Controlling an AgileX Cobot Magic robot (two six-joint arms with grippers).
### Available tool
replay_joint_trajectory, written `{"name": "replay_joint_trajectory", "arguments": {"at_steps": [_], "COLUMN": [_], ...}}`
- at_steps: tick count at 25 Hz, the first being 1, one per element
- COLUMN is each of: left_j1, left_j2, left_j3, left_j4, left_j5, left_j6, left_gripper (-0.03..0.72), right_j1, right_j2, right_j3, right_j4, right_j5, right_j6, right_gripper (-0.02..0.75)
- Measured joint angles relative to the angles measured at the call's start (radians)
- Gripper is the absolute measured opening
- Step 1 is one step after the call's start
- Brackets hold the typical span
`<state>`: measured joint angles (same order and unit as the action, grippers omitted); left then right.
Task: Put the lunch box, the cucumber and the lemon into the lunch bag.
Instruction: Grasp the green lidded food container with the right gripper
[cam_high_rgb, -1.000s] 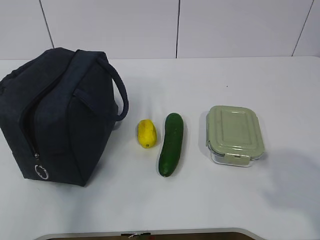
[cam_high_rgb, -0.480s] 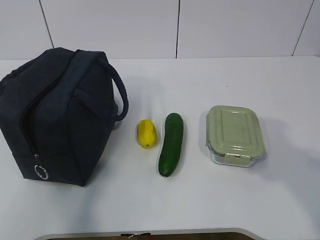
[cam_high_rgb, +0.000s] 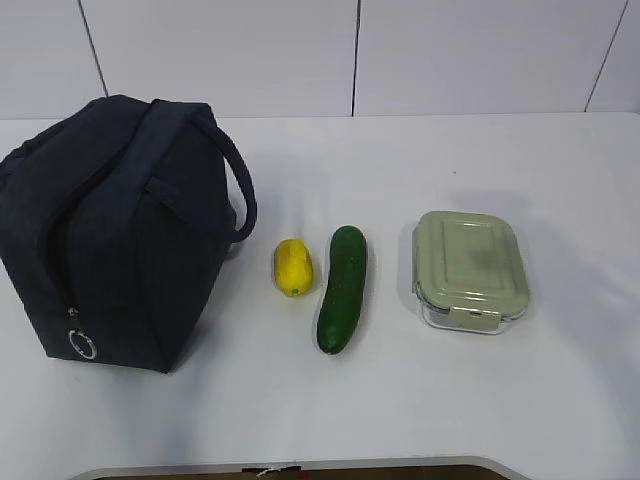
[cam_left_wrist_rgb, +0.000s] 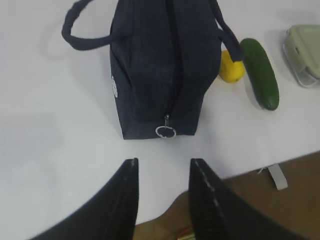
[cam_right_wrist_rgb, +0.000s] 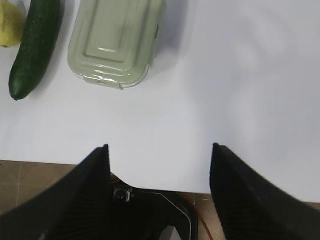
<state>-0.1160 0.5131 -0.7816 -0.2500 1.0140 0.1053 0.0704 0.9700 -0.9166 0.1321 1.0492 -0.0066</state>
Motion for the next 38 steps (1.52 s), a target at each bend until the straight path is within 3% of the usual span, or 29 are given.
{"name": "replay_joint_trajectory", "arguments": {"at_steps": [16,26,38], "left_j1": [0.0,0.0,0.0], "left_j2": [0.053,0.053,0.053], "left_j3": [-0.002,-0.002,-0.002], "left_j4": [-0.008,-0.008,-0.008], "left_j5": [0.056,0.059,0.063], "left_j6": [0.0,0.0,0.0], "left_gripper": [0.242,0.242,0.242], "right_j1": [-0.004,-0.164,-0.201], "right_j2": [0.44,0.616,0.729], "right_j3": [-0.143,-0.145,-0.151], "right_j4": [0.348,0.63,0.659], "right_j5": [-0.125,-0.113,-0.173], "right_j6": [-0.267,-0.523,-0.611], "right_gripper": [0.498,0.498,0.498]}}
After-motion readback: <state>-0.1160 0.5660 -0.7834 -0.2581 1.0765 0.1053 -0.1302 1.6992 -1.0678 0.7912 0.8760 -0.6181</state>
